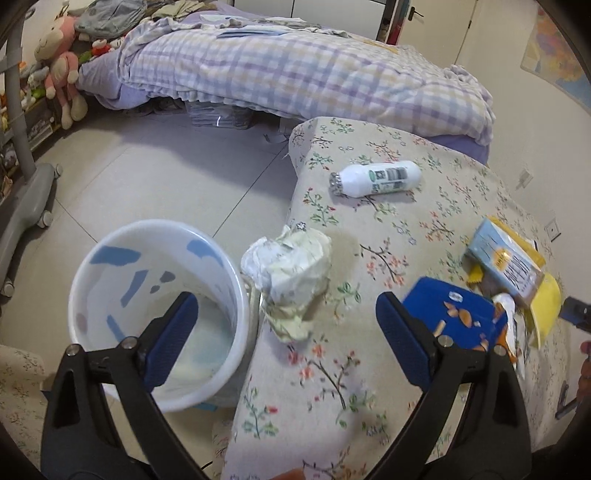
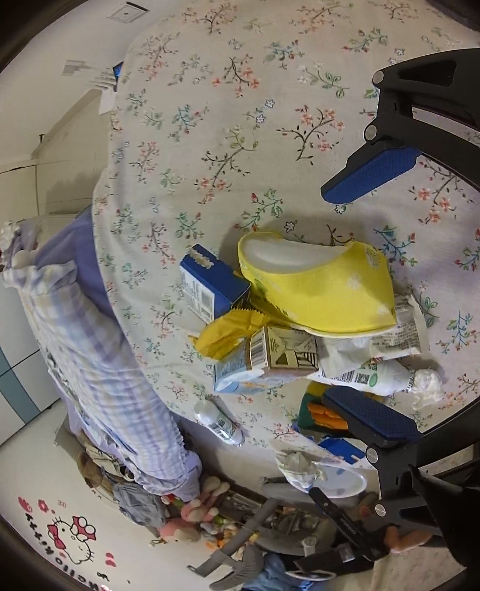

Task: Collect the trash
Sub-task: 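Grasp the crumpled white paper with the left gripper while the right grasps the yellow lid, then carry paper and yellow lid over the wastebasket and release both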

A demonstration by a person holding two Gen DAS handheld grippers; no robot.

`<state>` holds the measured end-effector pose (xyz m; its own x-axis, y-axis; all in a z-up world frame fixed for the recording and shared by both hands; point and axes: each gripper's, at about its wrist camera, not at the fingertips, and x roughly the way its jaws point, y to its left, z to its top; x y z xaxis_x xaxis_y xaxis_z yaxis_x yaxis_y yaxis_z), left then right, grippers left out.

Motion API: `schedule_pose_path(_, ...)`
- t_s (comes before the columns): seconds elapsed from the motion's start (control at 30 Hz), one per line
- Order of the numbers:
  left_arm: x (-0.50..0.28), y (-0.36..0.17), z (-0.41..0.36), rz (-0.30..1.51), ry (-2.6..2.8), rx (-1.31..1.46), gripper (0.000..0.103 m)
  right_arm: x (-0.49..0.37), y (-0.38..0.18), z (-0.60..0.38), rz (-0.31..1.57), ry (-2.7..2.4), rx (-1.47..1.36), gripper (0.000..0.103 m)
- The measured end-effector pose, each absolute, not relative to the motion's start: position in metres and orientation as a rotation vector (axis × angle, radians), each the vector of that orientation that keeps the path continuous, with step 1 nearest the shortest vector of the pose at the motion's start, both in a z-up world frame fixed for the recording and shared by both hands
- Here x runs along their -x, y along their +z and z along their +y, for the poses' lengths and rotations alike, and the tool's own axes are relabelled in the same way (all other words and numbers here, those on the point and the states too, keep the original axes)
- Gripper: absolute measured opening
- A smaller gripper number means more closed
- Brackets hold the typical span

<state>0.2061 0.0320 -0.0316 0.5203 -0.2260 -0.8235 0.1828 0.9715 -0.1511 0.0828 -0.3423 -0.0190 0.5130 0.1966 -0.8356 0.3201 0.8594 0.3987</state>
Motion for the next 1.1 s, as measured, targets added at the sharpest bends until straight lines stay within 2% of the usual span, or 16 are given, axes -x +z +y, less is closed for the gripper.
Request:
schedule_pose_path(0.13,-0.223,-0.048,0.036,1.035,-0.256,0.128,0.084,-0.089,-0.033,-0.345,1.081,-0.048,-0.608,0.086)
schedule_pose_path(0.2,-0.226,-0.053,0.034,1.047,-0.274,0.157,0.078,-0.089,-0.037,-0.346,1.094,-0.045,-0.613,0.085)
schedule_pose_path(0.27,-0.229,-0.056,0.031,1.053,-0.277,0.154,0.068,-0.089,-0.038,-0.347,1.098,-0.044,-0.609,0.084)
schedule_pose_path(0.33,-0.230,-0.058,0.027,1.067,-0.281,0.151,0.048,-0.089,-0.040,-0.348,1.101,-0.034,-0.615,0.083)
schedule_pose_path(0.4,-0.231,-0.060,0.025,1.081,-0.270,0.150,0.040,-0.091,-0.043,-0.348,1.106,-0.020,-0.626,0.083)
schedule_pose_path(0.5,-0.229,-0.058,0.025,1.077,-0.253,0.137,0.035,-0.093,-0.048,-0.347,1.118,-0.007,-0.636,0.080)
schedule_pose_path(0.6,-0.226,-0.054,0.024,1.072,-0.243,0.140,0.033,-0.094,-0.052,-0.345,1.135,-0.004,-0.631,0.071)
schedule_pose_path(0.67,-0.222,-0.049,0.022,1.069,-0.251,0.138,0.033,-0.094,-0.055,-0.345,1.144,0.003,-0.638,0.055)
schedule_pose_path(0.83,-0.210,-0.037,0.017,1.047,-0.282,0.114,0.033,-0.087,-0.052,-0.346,1.127,0.009,-0.650,0.049)
schedule_pose_path(1.1,-0.187,-0.023,0.016,1.034,-0.287,0.090,0.033,-0.059,-0.030,-0.355,1.066,-0.015,-0.638,0.048)
